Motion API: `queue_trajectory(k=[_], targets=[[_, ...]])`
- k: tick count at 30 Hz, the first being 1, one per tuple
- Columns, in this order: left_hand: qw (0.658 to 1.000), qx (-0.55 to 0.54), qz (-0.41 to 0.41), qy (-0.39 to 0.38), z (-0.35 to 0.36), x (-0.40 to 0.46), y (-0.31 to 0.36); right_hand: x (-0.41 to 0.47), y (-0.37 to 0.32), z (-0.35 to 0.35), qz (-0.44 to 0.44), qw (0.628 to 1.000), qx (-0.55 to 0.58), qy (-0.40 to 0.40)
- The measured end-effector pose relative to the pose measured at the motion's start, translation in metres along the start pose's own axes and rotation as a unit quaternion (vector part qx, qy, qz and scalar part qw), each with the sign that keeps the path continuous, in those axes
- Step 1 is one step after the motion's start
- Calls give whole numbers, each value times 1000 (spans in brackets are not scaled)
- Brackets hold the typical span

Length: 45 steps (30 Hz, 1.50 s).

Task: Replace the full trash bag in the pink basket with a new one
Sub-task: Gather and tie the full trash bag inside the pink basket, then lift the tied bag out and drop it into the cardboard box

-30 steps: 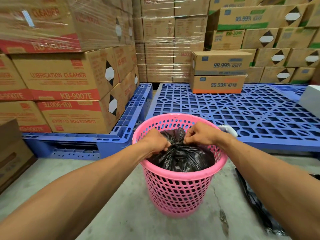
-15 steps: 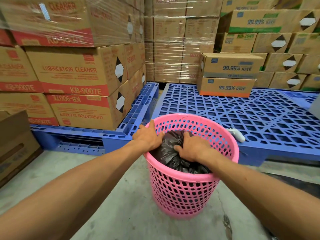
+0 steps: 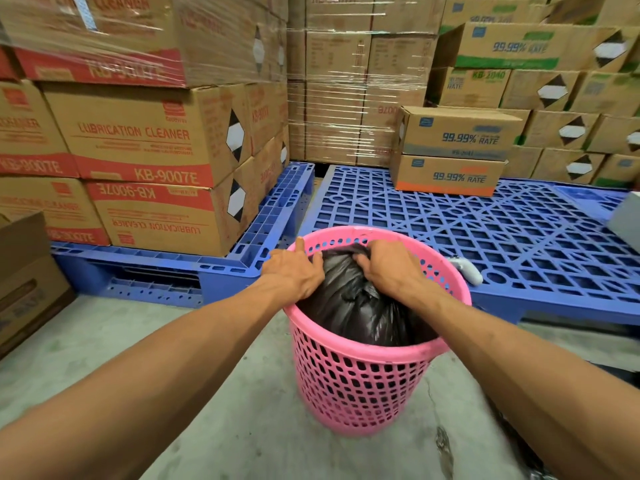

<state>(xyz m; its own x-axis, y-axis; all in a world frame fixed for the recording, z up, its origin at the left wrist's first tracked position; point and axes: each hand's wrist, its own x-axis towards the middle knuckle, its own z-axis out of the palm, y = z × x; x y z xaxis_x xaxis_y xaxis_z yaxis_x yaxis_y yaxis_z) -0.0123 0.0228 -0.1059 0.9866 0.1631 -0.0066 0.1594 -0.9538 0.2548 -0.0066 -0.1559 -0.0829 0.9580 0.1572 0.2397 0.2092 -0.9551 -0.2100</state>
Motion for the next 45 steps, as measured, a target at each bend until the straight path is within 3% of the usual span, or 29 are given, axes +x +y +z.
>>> queue_trajectory(k=[7,11,14,20,26,34,39,45], targets=[[999,-24,-1,22,-10,0,-3,33,-7,-65,25,998,37,36],[996,-5,65,69,-28,8,-6,38,-2,-77,20,999,41,26],[991,-23,120,50,-56,13,-10,47,-7,-98,12,999,29,-19],[992,-1,124,-24,-180,4,14,66,-43,-192,43,982,18,-181],[989,72,101,-77,-357,-23,55,102,-88,-364,42,972,22,-232],[993,42,22,-106,-566,-72,96,131,-148,-553,17,962,1,-274],[994,26,-12,-105,-622,-106,89,129,-195,-602,-32,956,-25,-289],[994,51,-40,-91,-656,-128,33,125,-259,-609,-66,949,-40,-306]])
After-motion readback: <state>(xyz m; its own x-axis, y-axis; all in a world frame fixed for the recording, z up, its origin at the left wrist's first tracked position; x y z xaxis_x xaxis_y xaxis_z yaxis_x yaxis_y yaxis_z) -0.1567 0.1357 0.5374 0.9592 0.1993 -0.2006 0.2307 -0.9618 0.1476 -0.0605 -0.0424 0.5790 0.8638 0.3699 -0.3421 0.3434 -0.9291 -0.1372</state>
